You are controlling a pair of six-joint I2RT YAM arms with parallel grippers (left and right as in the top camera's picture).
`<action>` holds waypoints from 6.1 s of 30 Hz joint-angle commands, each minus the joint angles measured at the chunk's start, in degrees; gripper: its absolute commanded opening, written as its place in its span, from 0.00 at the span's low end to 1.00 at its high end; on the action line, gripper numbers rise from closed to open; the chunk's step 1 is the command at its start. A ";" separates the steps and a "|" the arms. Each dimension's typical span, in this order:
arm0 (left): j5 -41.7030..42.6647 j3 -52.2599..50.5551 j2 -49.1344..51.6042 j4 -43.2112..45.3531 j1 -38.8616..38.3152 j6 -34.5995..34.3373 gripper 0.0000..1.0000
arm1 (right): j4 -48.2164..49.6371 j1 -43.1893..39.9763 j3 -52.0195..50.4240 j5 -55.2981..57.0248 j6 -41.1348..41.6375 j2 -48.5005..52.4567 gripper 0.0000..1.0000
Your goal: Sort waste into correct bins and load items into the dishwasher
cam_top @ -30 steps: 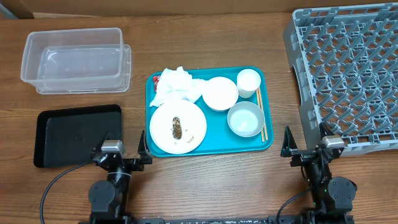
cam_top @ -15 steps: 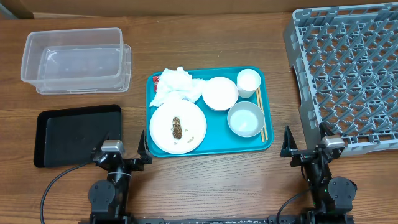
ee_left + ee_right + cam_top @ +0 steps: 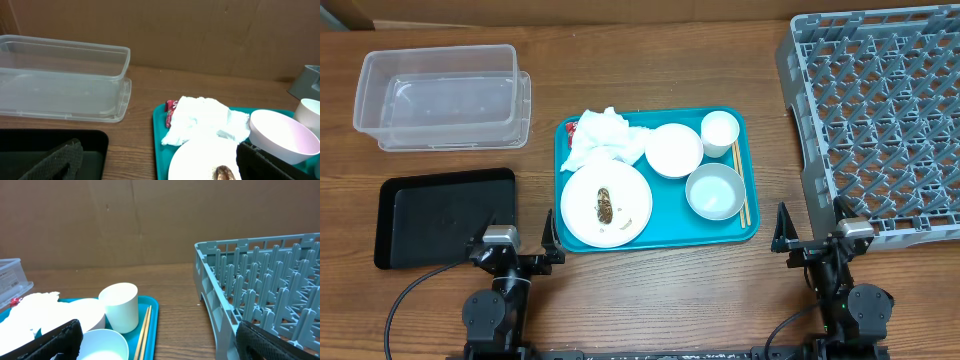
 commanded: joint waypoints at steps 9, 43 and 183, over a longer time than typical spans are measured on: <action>-0.57 -0.46 -0.59 0.20 -0.11 1.27 1.00 | 0.37 -0.33 -0.61 0.37 -0.02 -0.57 1.00; -0.57 -0.46 -0.59 0.20 -0.11 1.27 1.00 | 0.37 -0.33 -0.61 0.37 0.00 -0.57 1.00; -3.02 84.94 98.27 -71.17 -35.15 -15.85 1.00 | 0.37 -0.33 -0.61 0.37 -0.02 -0.57 1.00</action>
